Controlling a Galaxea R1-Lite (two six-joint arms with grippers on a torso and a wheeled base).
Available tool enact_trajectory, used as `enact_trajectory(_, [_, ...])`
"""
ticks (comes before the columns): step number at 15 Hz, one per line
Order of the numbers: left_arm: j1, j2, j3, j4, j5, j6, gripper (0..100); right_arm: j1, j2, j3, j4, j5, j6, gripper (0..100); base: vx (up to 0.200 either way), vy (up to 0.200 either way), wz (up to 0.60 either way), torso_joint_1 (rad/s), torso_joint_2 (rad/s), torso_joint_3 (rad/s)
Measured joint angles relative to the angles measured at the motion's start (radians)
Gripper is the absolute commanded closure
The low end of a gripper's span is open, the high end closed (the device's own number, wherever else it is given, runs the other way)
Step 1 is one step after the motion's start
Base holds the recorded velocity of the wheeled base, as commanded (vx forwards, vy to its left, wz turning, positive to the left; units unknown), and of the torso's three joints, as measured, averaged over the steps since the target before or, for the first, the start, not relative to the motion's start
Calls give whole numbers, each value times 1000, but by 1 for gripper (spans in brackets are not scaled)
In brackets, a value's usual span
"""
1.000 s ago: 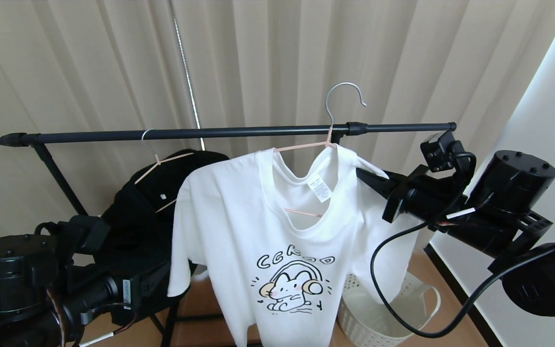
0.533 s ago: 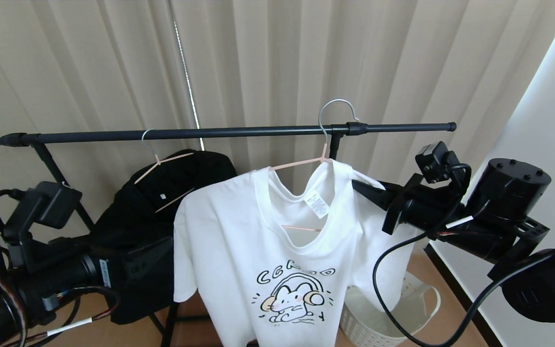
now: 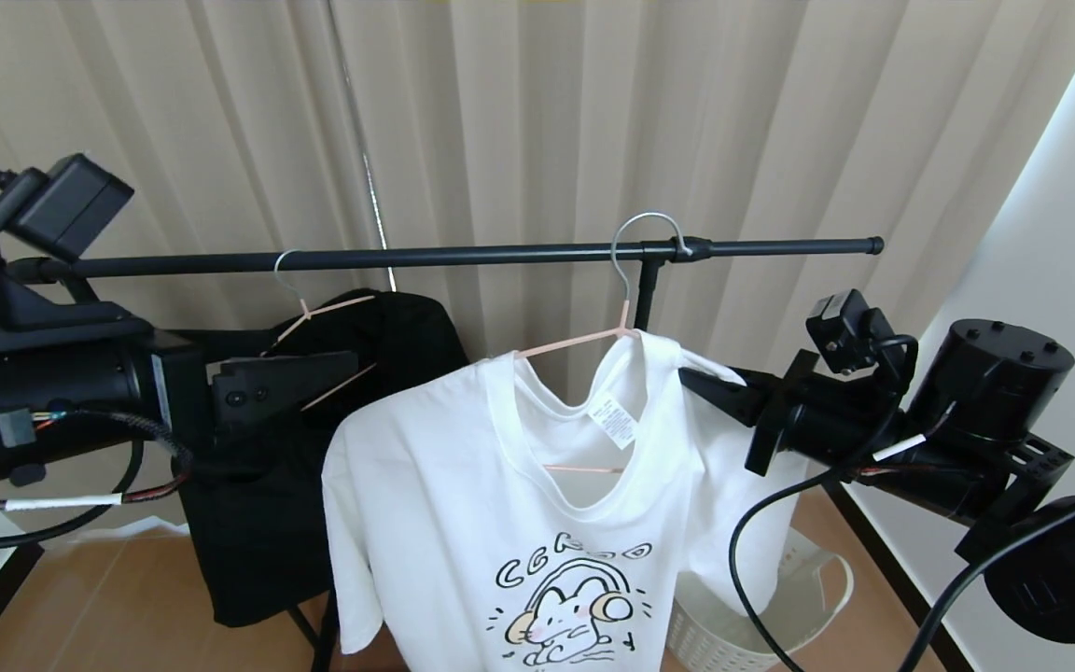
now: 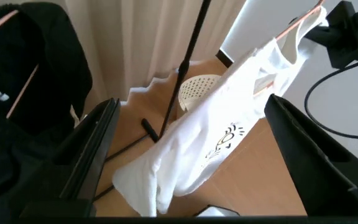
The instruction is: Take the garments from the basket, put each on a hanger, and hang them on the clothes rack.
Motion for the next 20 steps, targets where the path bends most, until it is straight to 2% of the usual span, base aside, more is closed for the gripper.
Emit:
enact_trajectory(4, [-114, 142, -141, 99, -2, 74, 0, 29, -1, 23, -32, 0, -1, 100, 0, 0, 0, 0, 0, 0])
enact_trajectory(6, [-157, 207, -193, 112, -13, 119, 0, 39, -2, 30, -37, 0, -1, 100, 0, 0, 0, 0, 0, 0])
enact_trajectory(10, [-177, 290, -320, 171, -106, 179, 0, 45, 1, 32, -36, 0, -1, 100, 0, 0, 0, 0, 0, 0])
enact_trajectory(13, [-179, 313, -325, 182, -140, 254, 0, 45, 2, 30, -36, -1, -1, 100, 0, 0, 0, 0, 0, 0])
enact_trajectory(16, [-178, 318, -280, 186, -217, 366, 0, 44, 1, 27, -36, -1, -3, 100, 0, 0, 0, 0, 0, 0])
enact_trajectory(18, [-177, 317, -258, 186, -270, 405, 0, 44, 1, 26, -36, 0, -4, 100, 0, 0, 0, 0, 0, 0])
enact_trajectory(20, [-176, 318, -257, 184, -294, 414, 0, 45, 2, 26, -36, -1, -16, 100, 0, 0, 0, 0, 0, 0])
